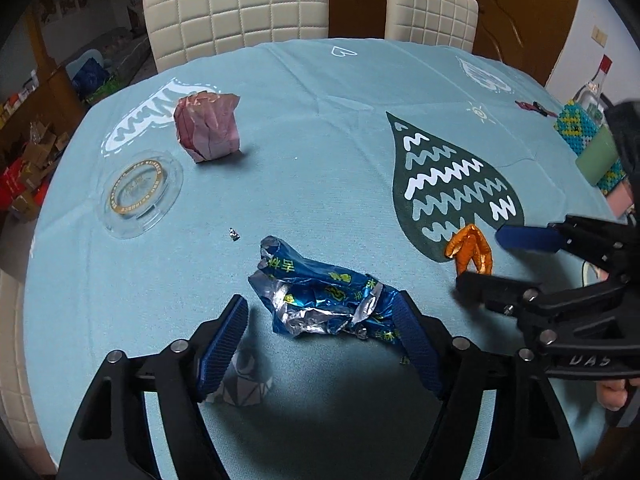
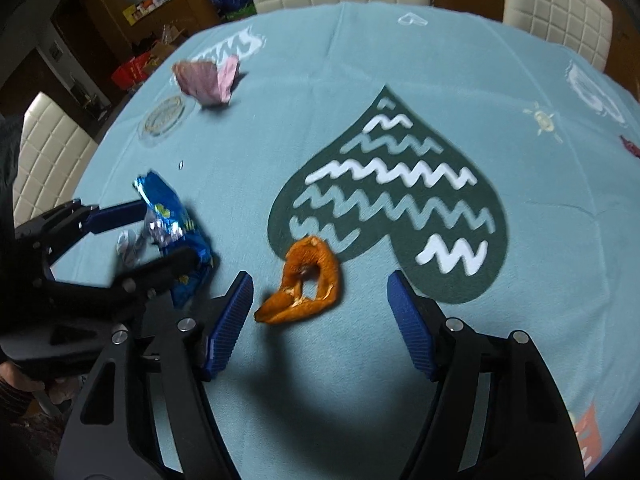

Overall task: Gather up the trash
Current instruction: 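Grasp the blue foil wrapper with the left tool while the right tool grasps the orange peel, then carry the foil wrapper and orange peel to the clear bin and release the wrapper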

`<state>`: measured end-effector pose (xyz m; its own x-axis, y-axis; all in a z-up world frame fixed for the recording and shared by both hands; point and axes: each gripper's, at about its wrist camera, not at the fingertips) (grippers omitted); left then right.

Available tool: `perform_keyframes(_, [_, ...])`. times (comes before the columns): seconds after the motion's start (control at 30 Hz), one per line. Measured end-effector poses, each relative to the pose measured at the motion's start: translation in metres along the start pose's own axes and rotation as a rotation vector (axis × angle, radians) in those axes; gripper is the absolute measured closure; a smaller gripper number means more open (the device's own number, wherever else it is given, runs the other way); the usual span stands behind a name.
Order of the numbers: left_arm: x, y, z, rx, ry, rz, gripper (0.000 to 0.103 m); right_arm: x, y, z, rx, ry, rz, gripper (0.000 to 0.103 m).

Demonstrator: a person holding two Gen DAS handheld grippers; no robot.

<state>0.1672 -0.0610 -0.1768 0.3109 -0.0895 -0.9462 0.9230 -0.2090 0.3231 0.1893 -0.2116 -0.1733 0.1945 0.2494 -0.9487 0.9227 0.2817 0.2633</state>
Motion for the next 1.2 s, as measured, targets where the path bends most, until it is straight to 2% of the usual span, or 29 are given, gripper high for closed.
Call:
perform_keyframes(0.03, [-0.001, -0.001, -0.002, -0.008, -0.012, 0.006, 0.043, 0.001, -0.001, -0.004, -0.018, -0.017, -0.002, 0.042])
perform_keyframes(0.07, [-0.002, -0.001, -0.003, -0.01, -0.015, 0.01, 0.046, 0.001, -0.002, -0.009, -0.043, -0.048, 0.003, 0.059])
perform_keyframes(0.1, [-0.001, 0.0, -0.002, -0.008, -0.011, 0.011, 0.046, 0.001, -0.003, -0.012, -0.059, -0.067, 0.006, 0.07])
perform_keyframes(0.23, [-0.006, -0.003, 0.001, 0.012, 0.005, 0.023, 0.055, -0.006, -0.006, -0.017, -0.068, -0.081, 0.025, 0.078])
perform_keyframes(0.37, [-0.017, -0.008, -0.001, 0.006, 0.008, 0.047, 0.057, -0.019, -0.01, -0.025, -0.091, -0.096, 0.051, 0.088])
perform_keyframes(0.7, [-0.063, -0.033, -0.027, -0.045, 0.06, 0.135, 0.058, -0.048, -0.012, -0.073, -0.192, -0.092, 0.119, 0.091])
perform_keyframes(1.2, [-0.105, -0.1, -0.113, -0.223, 0.153, 0.177, 0.058, -0.045, -0.003, -0.183, -0.391, -0.034, 0.127, 0.091])
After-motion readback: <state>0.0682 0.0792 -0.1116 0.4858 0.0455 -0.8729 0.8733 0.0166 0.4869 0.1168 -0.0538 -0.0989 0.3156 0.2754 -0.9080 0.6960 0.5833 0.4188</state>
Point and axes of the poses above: each gripper's, at about its wrist camera, not at the fingertips, and x roughly the way its jaws point, z to its right, y to its top, and after that the axes turned 12 degrees about -z, right-handed
